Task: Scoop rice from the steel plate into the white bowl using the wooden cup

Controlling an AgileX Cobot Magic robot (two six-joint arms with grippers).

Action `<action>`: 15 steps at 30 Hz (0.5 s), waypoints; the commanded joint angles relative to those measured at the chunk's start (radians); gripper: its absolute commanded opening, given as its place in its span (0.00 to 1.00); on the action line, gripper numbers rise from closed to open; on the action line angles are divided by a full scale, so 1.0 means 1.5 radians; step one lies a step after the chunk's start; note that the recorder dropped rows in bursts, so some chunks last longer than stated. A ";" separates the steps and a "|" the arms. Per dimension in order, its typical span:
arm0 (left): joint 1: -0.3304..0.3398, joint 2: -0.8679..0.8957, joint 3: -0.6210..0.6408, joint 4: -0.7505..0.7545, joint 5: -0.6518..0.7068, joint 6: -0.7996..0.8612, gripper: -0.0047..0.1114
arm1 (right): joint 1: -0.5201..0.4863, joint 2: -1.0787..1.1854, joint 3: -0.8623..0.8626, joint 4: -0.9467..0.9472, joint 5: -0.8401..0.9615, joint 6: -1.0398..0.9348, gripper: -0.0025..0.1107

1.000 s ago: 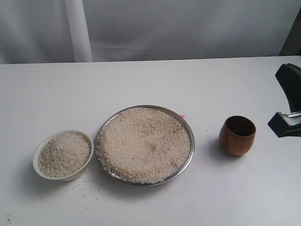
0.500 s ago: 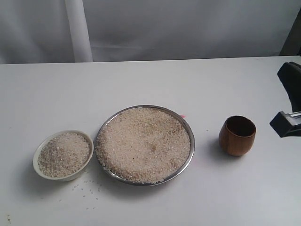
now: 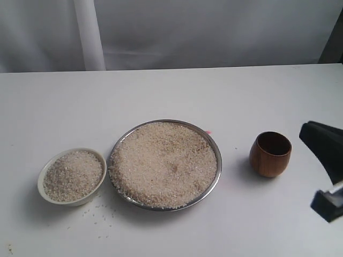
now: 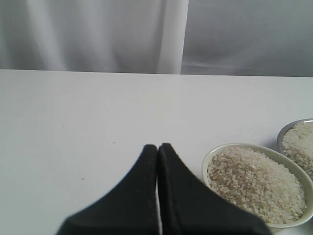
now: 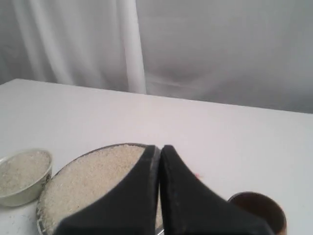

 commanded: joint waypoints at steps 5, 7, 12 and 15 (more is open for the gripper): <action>-0.002 -0.001 -0.005 -0.003 -0.007 -0.002 0.04 | -0.087 -0.230 0.005 -0.014 0.137 -0.053 0.02; -0.002 -0.001 -0.005 -0.003 -0.007 -0.002 0.04 | -0.115 -0.272 0.005 -0.014 0.165 -0.056 0.02; -0.002 -0.001 -0.005 -0.003 -0.007 -0.002 0.04 | -0.132 -0.371 0.012 -0.057 0.226 -0.059 0.02; -0.002 -0.001 -0.005 -0.003 -0.007 -0.002 0.04 | -0.132 -0.411 0.031 -0.058 0.233 -0.058 0.02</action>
